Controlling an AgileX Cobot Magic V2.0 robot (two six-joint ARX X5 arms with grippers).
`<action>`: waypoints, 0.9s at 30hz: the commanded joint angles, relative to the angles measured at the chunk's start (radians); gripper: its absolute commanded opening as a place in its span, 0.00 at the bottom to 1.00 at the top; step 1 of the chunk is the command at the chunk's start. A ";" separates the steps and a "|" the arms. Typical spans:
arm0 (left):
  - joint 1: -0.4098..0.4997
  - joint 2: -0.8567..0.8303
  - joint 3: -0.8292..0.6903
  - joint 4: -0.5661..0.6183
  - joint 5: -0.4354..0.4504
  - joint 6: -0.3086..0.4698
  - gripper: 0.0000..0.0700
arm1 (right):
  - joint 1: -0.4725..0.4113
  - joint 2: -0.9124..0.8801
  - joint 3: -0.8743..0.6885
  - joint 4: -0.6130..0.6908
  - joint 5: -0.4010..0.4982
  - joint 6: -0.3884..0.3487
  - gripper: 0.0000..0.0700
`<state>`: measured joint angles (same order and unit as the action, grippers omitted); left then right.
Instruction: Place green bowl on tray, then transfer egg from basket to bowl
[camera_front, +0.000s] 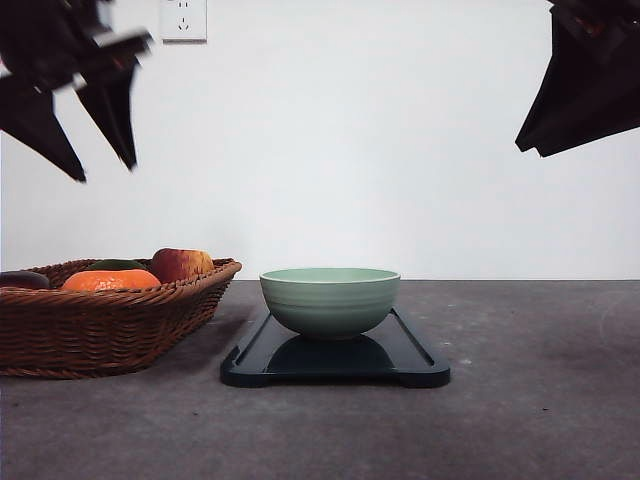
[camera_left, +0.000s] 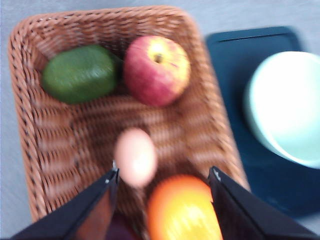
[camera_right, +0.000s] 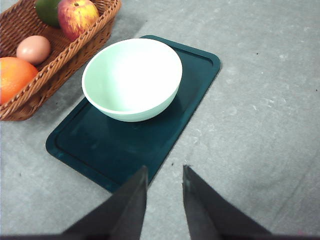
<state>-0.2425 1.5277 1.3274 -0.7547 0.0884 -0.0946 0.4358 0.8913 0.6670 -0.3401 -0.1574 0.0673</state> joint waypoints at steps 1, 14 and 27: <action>-0.006 0.047 0.038 0.000 -0.013 0.016 0.58 | 0.006 0.008 0.004 0.006 0.001 0.004 0.19; -0.008 0.247 0.060 -0.001 -0.040 0.031 0.63 | 0.006 0.008 0.004 0.002 0.001 0.004 0.19; -0.008 0.338 0.060 0.026 -0.040 0.030 0.62 | 0.006 0.008 0.004 0.003 0.002 0.004 0.19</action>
<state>-0.2466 1.8365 1.3643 -0.7343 0.0509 -0.0708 0.4358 0.8913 0.6670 -0.3412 -0.1574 0.0676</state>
